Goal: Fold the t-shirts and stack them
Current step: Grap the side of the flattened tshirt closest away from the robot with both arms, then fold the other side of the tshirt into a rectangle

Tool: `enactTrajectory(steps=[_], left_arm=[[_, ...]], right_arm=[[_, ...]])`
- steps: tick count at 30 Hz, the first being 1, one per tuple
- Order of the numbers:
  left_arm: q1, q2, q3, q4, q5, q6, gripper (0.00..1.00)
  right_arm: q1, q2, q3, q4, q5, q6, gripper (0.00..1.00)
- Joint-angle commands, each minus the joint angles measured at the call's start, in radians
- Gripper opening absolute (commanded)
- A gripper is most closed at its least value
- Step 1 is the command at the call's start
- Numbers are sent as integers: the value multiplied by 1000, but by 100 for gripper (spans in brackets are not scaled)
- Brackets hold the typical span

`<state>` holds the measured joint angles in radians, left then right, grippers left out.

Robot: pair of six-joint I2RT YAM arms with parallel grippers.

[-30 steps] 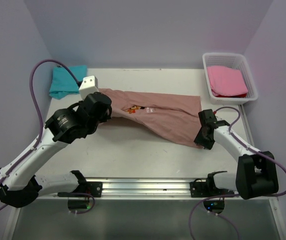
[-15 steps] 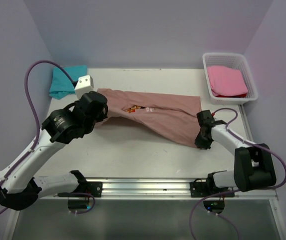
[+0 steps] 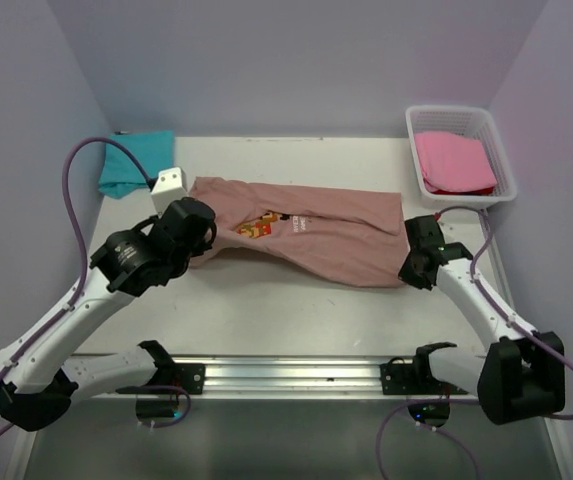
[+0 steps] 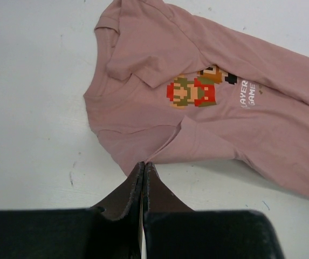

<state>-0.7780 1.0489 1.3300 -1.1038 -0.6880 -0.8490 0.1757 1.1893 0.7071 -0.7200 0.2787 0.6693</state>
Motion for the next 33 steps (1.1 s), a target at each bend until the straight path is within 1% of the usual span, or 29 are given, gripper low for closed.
enactTrajectory(steps=[1,3,6,8,10,11,13,14,16,17,18,19,21,23,28,33], left_arm=[[14,-35,-77,70,-28,2,0],[23,-49,-124,117,-47,10,0],[46,-69,-244,191,-50,43,0],[83,-64,-281,234,-29,89,0],[118,-58,-325,310,-15,120,0],[152,-49,-340,341,-8,139,0],[180,-23,-373,430,-5,188,0],[212,-9,-377,456,4,203,0],[253,38,-367,519,15,247,0],[296,52,-364,545,22,266,0],[318,69,-350,596,30,301,0],[360,107,-341,616,42,317,0],[399,149,-306,669,71,355,0],[437,219,-278,697,91,385,0],[474,377,-198,765,125,421,0],[494,468,-149,828,173,444,0]], right_arm=[[-4,-88,113,-85,92,-40,0],[-4,-92,144,-101,111,-50,0],[-5,-66,190,-102,131,-59,0],[-4,-25,219,-90,129,-63,0],[-4,12,232,-66,128,-65,0],[-5,57,250,-49,134,-65,0],[-5,105,282,-20,136,-71,0],[-7,163,296,-12,146,-73,0],[-8,225,339,14,154,-82,0],[-12,252,356,22,157,-85,0],[-15,320,374,25,155,-92,0],[-16,351,418,25,155,-97,0],[-21,441,463,22,163,-109,0],[-25,492,520,19,162,-117,0],[-33,590,604,17,165,-129,0],[-44,628,637,17,172,-139,0]])
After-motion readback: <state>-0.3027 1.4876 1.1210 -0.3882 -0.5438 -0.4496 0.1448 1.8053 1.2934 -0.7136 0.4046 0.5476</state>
